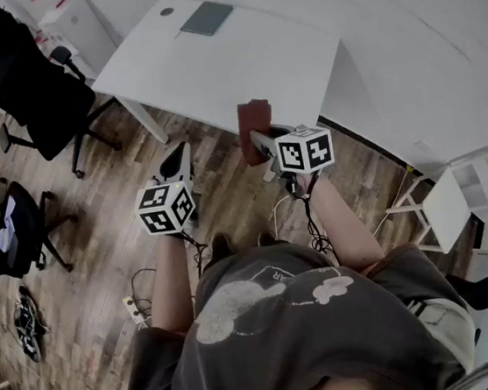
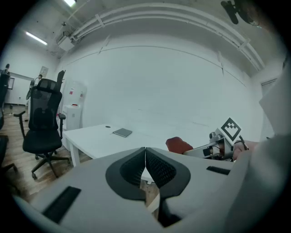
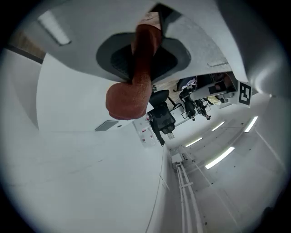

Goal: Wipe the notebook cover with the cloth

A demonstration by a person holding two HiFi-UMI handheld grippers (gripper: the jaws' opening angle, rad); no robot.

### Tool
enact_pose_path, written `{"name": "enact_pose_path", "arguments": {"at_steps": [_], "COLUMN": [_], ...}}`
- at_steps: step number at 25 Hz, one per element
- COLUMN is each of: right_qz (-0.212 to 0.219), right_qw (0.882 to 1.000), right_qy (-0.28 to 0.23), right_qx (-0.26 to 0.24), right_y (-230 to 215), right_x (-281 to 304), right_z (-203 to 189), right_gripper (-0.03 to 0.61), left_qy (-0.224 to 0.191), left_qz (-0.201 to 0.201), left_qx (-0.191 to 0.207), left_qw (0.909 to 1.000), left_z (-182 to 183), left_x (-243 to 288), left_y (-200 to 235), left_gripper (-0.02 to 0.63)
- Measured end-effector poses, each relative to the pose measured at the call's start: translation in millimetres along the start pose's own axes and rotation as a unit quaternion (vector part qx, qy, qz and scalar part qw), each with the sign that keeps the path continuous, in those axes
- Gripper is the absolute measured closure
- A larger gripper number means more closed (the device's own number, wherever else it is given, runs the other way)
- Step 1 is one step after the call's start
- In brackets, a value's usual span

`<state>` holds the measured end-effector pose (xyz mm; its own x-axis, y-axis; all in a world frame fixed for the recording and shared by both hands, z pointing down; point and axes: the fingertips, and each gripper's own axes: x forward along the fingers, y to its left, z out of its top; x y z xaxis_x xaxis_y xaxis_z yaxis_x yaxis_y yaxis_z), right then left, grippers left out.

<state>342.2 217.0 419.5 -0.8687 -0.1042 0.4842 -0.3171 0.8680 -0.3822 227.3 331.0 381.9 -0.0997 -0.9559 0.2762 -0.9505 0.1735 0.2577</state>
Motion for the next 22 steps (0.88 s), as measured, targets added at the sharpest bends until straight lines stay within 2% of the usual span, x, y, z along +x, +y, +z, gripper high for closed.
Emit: {"name": "enact_pose_path", "arguments": {"at_steps": [7,14,22], "right_qz": [0.017,0.016,0.033], "right_qw": [1.0,1.0,0.999], "right_qy": [0.001,0.007,0.014], "right_qx": [0.01,0.011,0.019], "right_y": [3,-2,-12], "right_x": [6,8,-1], "right_z": [-3,-6,-16], "right_gripper": [0.5,0.5,0.5], "left_qy": [0.004,0.006,0.008], "left_qz": [0.003,0.009,0.033], "left_qx": [-0.006,-0.011,-0.019], "left_qw": [1.0,0.9999,0.9992], "left_z": [-3,-6,-18], "left_x": [5,8,8], "left_y": [3,4,-4], "left_gripper": [0.62,0.62,0.62]}}
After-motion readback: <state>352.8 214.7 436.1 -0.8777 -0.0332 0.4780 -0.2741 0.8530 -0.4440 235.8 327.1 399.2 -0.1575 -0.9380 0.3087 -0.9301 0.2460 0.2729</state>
